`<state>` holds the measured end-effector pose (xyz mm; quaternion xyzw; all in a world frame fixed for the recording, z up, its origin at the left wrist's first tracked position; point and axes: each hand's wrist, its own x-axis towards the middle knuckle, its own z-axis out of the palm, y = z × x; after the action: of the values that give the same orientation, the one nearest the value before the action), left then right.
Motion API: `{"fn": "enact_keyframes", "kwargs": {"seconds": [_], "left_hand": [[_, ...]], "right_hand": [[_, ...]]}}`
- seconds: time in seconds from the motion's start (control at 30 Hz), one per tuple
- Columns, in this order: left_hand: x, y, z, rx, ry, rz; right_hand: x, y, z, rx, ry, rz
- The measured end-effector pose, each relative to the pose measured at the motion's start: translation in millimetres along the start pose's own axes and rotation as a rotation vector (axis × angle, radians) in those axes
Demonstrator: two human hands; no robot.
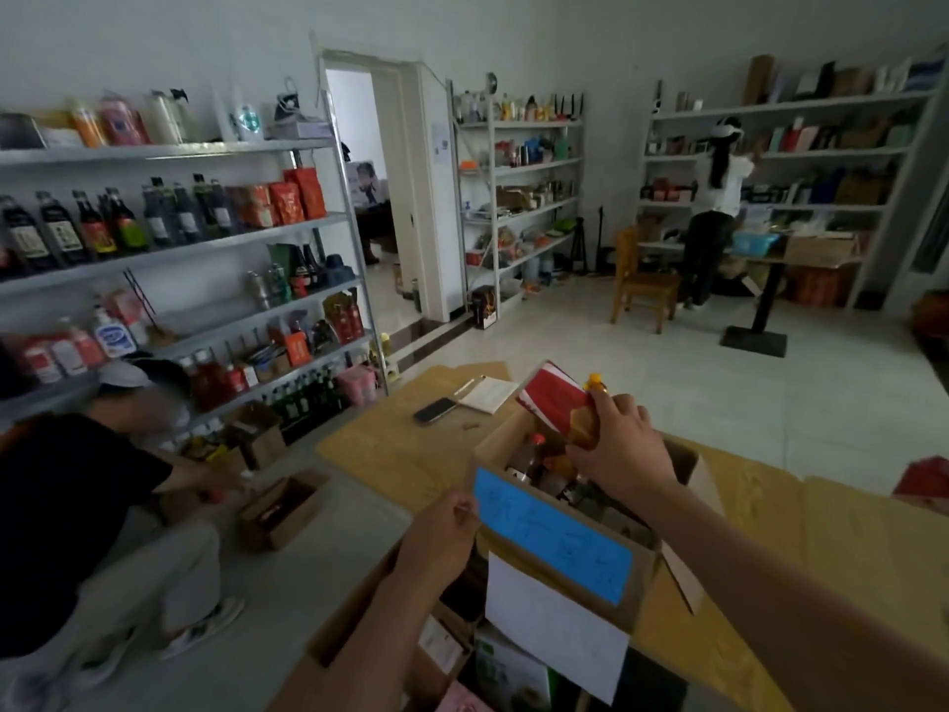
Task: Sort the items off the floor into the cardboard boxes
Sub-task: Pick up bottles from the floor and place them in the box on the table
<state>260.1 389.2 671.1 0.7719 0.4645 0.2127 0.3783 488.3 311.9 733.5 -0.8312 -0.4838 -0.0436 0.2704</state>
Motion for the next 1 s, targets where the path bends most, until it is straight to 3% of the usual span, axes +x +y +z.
{"fn": "enact_keyframes", "kwargs": {"seconds": [0.17,0.43,0.6,0.9,1.0], "left_hand": [[25.7,21.2,19.1,0.045,-0.046,0.025],[78.3,53.0,59.1,0.045,-0.053,0.211],[101.2,45.4,94.0,0.034,-0.108,0.151],[153.5,16.6,147.8,0.208,-0.196,-0.056],[166.5,11.5,164.9,0.302,-0.225,-0.134]], "right_hand": [[12.2,23.1,5.9,-0.007,-0.021,0.057],[16.5,79.4,1.2,-0.051,-0.005,0.14],[37.2,113.1,23.4,-0.01,-0.074,0.198],[82.5,169.8,125.4,0.183,-0.376,0.214],[94.9,195.5,154.9,0.135,-0.616,0.12]]}}
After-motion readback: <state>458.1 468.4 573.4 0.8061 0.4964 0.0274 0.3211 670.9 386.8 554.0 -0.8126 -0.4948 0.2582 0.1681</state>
